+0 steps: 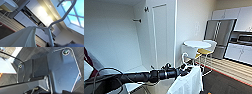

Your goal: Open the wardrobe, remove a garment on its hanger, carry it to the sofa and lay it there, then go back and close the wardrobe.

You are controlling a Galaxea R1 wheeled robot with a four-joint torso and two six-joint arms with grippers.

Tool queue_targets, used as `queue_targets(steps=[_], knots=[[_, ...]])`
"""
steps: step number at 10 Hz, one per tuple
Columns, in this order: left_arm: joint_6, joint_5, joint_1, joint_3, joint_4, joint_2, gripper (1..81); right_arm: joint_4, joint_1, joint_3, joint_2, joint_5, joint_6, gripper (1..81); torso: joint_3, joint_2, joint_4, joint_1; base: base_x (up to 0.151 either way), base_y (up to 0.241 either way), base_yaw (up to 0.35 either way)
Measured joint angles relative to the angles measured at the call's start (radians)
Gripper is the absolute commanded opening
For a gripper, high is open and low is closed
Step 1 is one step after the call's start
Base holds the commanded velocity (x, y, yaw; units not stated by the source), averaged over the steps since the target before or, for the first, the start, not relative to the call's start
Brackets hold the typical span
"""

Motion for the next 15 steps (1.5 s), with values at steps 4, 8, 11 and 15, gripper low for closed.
queue_targets(steps=[4,8,11,15], knots=[[0.0,0.02,0.0,0.001,0.002,0.02,1.0,0.0,-0.003,0.0,-0.001,0.0,0.0,81.1,0.0,0.0,0.027,0.0,0.0,0.0,-0.253],[0.0,0.023,0.0,0.005,0.003,0.003,1.0,0.001,0.001,0.0,0.002,0.002,0.001,81.1,0.0,0.0,0.093,0.0,0.0,0.0,-0.253],[0.0,0.023,0.0,0.005,0.011,0.013,1.0,0.001,-0.002,0.0,0.002,0.0,0.004,81.1,0.0,0.0,0.092,0.0,0.0,0.0,-0.253],[0.0,0.023,0.001,0.006,0.014,0.013,1.0,0.001,-0.003,0.0,0.002,-0.001,0.004,81.1,0.0,0.0,0.092,0.0,0.0,0.0,-0.252]])
